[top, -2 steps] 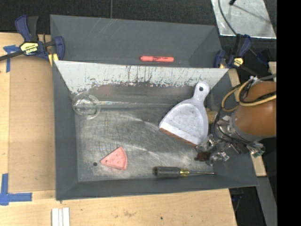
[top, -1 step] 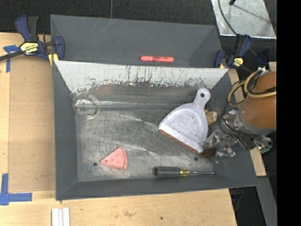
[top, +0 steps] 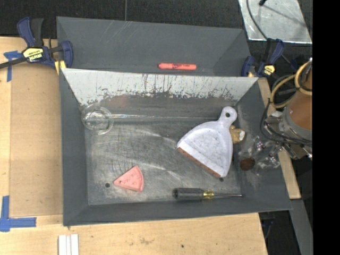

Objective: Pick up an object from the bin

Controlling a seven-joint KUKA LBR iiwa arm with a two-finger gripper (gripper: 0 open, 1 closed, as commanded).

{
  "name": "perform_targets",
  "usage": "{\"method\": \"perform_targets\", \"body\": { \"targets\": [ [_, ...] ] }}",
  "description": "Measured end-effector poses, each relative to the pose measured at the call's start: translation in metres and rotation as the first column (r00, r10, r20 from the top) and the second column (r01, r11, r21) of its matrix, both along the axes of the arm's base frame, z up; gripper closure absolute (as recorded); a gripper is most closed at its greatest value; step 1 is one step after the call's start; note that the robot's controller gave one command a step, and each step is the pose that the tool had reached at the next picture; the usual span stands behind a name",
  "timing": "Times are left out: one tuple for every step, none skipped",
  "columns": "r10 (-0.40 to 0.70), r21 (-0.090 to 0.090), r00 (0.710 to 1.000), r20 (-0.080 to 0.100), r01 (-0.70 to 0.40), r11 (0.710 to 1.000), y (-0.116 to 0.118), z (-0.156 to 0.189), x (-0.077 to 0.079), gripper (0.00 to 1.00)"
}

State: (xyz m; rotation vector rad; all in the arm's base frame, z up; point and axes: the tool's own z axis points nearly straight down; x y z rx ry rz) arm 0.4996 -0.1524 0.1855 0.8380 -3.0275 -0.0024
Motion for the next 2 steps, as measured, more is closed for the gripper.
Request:
{"method": "perform_targets", "body": {
  "targets": [
    [-0.014,-0.004,1.000,0.012,0.014,1.000,0.005,0.010,0.009,1.00],
    [-0.021,0.000,1.000,0.000,0.021,1.000,0.001,0.035,0.001,1.00]
  ]
}}
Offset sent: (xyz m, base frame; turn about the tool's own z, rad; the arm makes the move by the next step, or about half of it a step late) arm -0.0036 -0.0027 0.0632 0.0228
